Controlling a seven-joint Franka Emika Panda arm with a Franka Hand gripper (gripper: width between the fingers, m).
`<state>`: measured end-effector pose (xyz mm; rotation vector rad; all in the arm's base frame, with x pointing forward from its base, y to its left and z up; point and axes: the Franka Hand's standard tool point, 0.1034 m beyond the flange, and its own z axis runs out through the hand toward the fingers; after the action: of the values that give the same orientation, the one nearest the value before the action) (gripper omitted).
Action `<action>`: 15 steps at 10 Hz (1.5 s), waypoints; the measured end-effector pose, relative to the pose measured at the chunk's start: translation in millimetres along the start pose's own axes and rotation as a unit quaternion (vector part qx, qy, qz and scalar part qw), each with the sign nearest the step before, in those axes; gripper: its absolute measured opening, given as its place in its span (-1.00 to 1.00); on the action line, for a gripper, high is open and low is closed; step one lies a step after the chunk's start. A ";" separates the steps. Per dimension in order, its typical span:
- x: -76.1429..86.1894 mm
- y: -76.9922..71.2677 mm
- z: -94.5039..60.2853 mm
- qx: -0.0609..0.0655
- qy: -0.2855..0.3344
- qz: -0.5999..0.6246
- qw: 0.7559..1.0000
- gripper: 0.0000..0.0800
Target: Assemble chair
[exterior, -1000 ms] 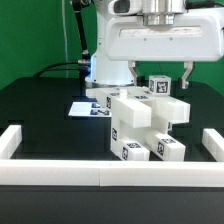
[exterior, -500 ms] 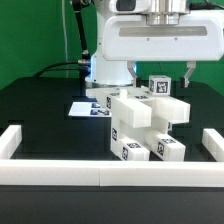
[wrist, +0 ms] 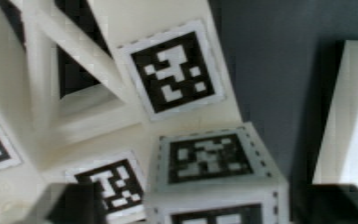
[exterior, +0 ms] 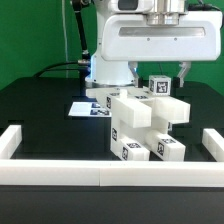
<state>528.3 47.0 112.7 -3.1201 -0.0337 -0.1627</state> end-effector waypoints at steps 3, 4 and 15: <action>0.0 0.2 0.0 0.000 0.000 0.004 1.000 -0.29; 0.0 0.2 0.0 0.000 0.000 0.014 1.000 -0.29; -0.6 -0.2 1.1 0.001 -0.001 0.320 0.947 -0.29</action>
Offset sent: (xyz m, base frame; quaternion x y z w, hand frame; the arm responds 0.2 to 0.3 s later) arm 0.0000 0.0000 0.0000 0.0000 0.0000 0.0650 0.9979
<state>527.9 47.3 111.6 -2.9348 0.9571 -0.1407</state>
